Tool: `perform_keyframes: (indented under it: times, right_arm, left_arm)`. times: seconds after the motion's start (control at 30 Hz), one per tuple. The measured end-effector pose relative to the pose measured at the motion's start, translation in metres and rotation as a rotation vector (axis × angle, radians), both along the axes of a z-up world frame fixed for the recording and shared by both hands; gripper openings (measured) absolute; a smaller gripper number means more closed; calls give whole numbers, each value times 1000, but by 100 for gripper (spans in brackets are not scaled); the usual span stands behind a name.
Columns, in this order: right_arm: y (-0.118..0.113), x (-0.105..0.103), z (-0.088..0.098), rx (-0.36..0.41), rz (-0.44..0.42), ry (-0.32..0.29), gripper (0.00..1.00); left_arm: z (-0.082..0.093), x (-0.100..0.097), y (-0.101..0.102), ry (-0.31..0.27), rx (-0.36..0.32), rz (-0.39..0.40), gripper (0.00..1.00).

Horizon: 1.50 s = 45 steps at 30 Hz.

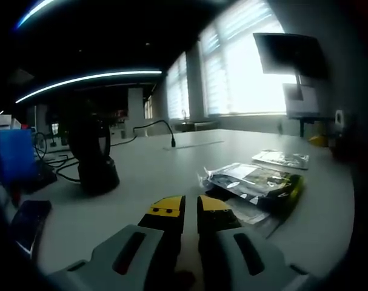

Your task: Clip sheet goods on table flip sheet goods clip sheet goods scan sheet goods put sheet goods back to table

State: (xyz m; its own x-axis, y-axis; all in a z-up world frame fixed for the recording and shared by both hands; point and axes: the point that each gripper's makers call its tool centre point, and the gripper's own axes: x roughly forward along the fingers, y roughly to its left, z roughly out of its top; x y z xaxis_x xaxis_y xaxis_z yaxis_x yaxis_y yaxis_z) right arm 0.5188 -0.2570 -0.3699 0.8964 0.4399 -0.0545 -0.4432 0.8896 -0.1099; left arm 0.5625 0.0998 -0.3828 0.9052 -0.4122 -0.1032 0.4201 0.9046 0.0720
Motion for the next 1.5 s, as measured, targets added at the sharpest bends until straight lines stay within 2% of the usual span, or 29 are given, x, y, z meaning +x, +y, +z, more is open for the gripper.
perform_keyframes:
  times: [0.37, 0.47, 0.83, 1.0, 1.1, 1.3, 1.5]
  right_arm:
    - [-2, 1, 0, 7, 1, 0, 0]
    - [-5, 3, -1, 8, 1, 0, 0]
    - [-7, 4, -1, 6, -1, 3, 0]
    - [-8, 5, -2, 0, -2, 2, 0]
    - [-10, 6, -2, 5, 0, 1, 0]
    - [-13, 9, -3, 6, 3, 1, 0]
    - [-13, 10, -3, 2, 8, -1, 0]
  left_arm:
    - [-1, -3, -4, 27, -29, -14, 0]
    - [-5, -2, -3, 64, -56, -17, 0]
    - [-5, 6, 3, 121, -149, -29, 1]
    - [-4, 6, -4, 150, -168, -52, 0]
    - [0, 7, -10, 178, -220, -60, 1]
    - [-3, 10, -20, 234, -235, -109, 4]
    - [4, 11, -22, 266, -257, -132, 5]
